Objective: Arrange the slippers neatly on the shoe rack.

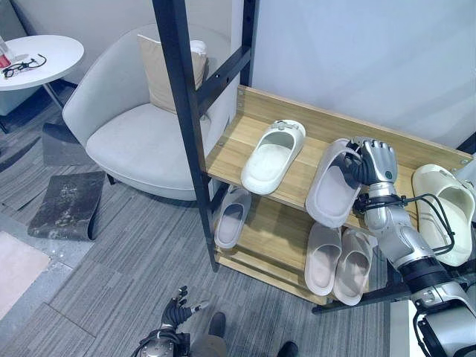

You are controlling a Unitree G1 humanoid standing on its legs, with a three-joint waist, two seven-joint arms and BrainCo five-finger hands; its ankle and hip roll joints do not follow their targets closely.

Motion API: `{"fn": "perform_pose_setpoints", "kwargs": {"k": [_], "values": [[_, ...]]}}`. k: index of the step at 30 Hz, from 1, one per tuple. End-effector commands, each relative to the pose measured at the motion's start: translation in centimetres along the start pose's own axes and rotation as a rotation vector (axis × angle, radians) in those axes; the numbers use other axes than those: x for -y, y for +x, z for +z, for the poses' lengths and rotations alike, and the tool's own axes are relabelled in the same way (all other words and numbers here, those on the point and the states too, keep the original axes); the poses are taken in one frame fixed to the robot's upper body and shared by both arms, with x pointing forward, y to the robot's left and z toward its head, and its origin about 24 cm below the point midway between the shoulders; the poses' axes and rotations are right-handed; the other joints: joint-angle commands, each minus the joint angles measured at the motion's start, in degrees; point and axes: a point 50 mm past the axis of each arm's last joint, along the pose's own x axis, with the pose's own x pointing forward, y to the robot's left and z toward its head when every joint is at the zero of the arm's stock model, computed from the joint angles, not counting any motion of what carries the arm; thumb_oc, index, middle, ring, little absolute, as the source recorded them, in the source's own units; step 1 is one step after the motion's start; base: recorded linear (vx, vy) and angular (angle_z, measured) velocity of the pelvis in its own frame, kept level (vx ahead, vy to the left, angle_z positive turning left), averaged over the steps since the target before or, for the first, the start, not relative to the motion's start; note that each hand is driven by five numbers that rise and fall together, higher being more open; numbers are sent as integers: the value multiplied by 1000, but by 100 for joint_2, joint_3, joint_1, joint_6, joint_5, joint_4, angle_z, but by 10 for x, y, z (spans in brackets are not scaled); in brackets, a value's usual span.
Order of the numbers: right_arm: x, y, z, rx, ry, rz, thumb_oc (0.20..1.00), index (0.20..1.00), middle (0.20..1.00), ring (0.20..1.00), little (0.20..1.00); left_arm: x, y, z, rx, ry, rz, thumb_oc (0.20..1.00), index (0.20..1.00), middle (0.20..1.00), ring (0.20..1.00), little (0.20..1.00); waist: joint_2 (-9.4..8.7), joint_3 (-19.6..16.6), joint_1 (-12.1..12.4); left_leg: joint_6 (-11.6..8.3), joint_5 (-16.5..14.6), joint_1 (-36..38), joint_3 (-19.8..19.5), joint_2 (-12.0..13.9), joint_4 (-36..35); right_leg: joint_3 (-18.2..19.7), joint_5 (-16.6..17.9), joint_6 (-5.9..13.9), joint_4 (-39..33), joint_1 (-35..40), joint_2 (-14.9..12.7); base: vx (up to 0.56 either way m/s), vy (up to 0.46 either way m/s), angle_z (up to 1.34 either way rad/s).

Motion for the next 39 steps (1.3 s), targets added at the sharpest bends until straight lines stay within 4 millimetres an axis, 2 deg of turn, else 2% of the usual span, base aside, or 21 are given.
{"fn": "perform_pose_setpoints", "kwargs": {"k": [1, 6, 9, 10, 12, 13, 17, 19, 21, 22, 24, 25, 27, 30, 31, 32, 33, 35, 36, 39], "values": [[56, 12, 37, 179, 148, -270, 200, 200, 200, 200, 200, 15, 11, 20, 69, -13, -13, 1000, 1000, 1000, 1000, 1000, 116, -61, 47, -33, -379, 341, -124, -104, -40, -124, -202, 211, 33, 263, 152, 0, 0, 0], [97, -14, 91, 449, 449, -402, 200, 200, 200, 200, 200, 22, 8, 14, 49, -8, -14, 1000, 1000, 1000, 1000, 1000, 154, -94, -103, -26, -387, 401, -39, -89, -41, -27, -234, 194, 55, 266, 171, -17, -8, -7], [102, -29, 115, 507, 989, -343, 200, 200, 200, 200, 200, 26, 6, 10, 37, -6, -20, 1000, 1000, 1000, 1000, 1000, 201, -92, -149, -23, -395, 429, -10, -80, -39, 14, -255, 177, 86, 264, 177, -28, -8, -8], [106, -33, 124, 548, 1110, -315, 200, 200, 200, 200, 200, 25, 5, 8, 27, -3, -17, 1000, 1000, 1000, 1000, 1000, 214, -91, -162, -23, -388, 439, 2, -81, -41, 24, -261, 168, 96, 263, 172, -25, -11, -15], [100, -37, 140, 584, 1320, -185, 200, 200, 200, 200, 200, 22, 6, 6, 16, -13, 1, 1000, 1000, 1000, 1000, 1000, 221, -96, -178, -16, -362, 435, 9, -90, -41, 23, -246, 156, 115, 250, 156, -37, -9, -8], [95, -44, 161, 649, 1493, -27, 200, 200, 200, 200, 200, 20, 6, 7, 14, -32, 23, 1000, 1000, 1000, 1000, 1000, 248, -93, -156, -31, -373, 462, 24, -73, -41, 49, -262, 137, 135, 258, 164, -33, -13, 0], [80, -58, 205, 743, 1753, 310, 200, 200, 200, 200, 200, 15, 8, 5, -3, -53, 60, 1000, 1000, 1000, 1000, 1000, 274, -100, -68, -51, -360, 455, -24, -74, -41, 3, -274, 102, 152, 256, 162, -9, -4, -2], [72, -65, 225, 791, 1756, 446, 200, 200, 200, 200, 200, 14, 10, 9, 12, -62, 72, 1000, 1000, 1000, 1000, 1000, 270, -91, 9, -60, -330, 422, -103, -86, -41, -54, -276, 84, 150, 248, 158, -26, -12, 5], [48, -78, 245, 779, 1746, 639, 200, 200, 200, 200, 200, 12, 10, 7, 7, -70, 91, 1000, 1000, 1000, 1000, 1000, 263, -29, 169, -80, -320, 407, -203, -87, -41, -151, -306, 64, 157, 276, 172, -29, -25, 12], [48, -78, 245, 779, 1746, 639, 200, 200, 200, 200, 200, 12, 10, 7, 7, -70, 91, 1000, 1000, 1000, 1000, 1000, 256, -39, 154, -73, -302, 384, -215, -98, -41, -165, -296, 67, 155, 260, 162, -18, -22, 22], [35, -83, 250, 780, 1659, 699, 200, 200, 200, 200, 200, 12, 10, 6, 3, -73, 95, 1000, 1000, 1000, 1000, 1000, 249, -10, 223, -76, -290, 349, -290, -107, -41, -230, -303, 61, 154, 255, 161, -19, -5, 25], [22, -91, 253, 740, 1648, 770, 200, 200, 200, 200, 200, 11, 11, 5, -3, -76, 103, 1000, 1000, 1000, 1000, 1000, 250, 17, 252, -77, -281, 340, -316, -107, -39, -248, -300, 62, 155, 257, 160, -35, 1, 14], [1, -102, 251, 722, 1508, 843, 200, 200, 200, 200, 200, 11, 10, 1, -16, -83, 108, 1000, 1000, 1000, 1000, 1000, 250, 88, 342, -95, -283, 320, -381, -103, -30, -307, -317, 60, 166, 269, 174, -22, -6, 9], [-35, -119, 240, 680, 1233, 901, 200, 200, 200, 200, 200, 11, 9, -5, -34, -98, 114, 1000, 1000, 1000, 1000, 1000, 247, 185, 435, -111, -251, 250, -513, -118, -22, -431, -323, 69, 171, 258, 176, -26, -4, 23], [-49, -123, 231, 675, 1081, 893, 200, 200, 200, 200, 200, 13, 8, -8, -43, -97, 108, 1000, 1000, 1000, 1000, 1000, 250, 214, 465, -119, -242, 218, -548, -120, -22, -478, -330, 71, 173, 250, 178, -26, -5, 27], [-50, -128, 227, 679, 1048, 888, 200, 200, 200, 200, 200, 12, 10, -1, -11, -124, 122, 1000, 1000, 1000, 1000, 1000, 233, 230, 414, -117, -231, 192, -559, -117, -19, -478, -325, 82, 182, 223, 181, -2, -10, 25], [-61, -131, 216, 657, 924, 883, 200, 200, 200, 200, 200, 14, 12, 0, -22, -129, 120, 1000, 1000, 1000, 1000, 1000, 215, 231, 392, -121, -235, 177, -564, -110, -20, -493, -332, 90, 184, 203, 183, 15, -17, 20], [-77, -131, 201, 647, 744, 823, 200, 200, 200, 200, 200, 21, 15, -1, -39, -145, 108, 1000, 1000, 1000, 1000, 1000, 192, 269, 424, -121, -236, 143, -602, -106, -12, -535, -345, 101, 184, 204, 187, 22, -13, 12], [-77, -132, 201, 648, 743, 821, 200, 200, 200, 200, 200, 21, 15, -1, -39, -145, 108, 1000, 1000, 1000, 1000, 1000, 193, 271, 422, -122, -235, 141, -604, -106, -12, -537, -346, 101, 185, 203, 187, 29, -10, 6], [-88, -118, 172, 628, 499, 667, 200, 200, 200, 200, 200, 28, 16, 4, -17, -126, 74, 1000, 1000, 1000, 1000, 1000, 189, 324, 441, -123, -233, 96, -660, -116, -4, -592, -366, 112, 194, 177, 197, 9, -4, 8]]}}
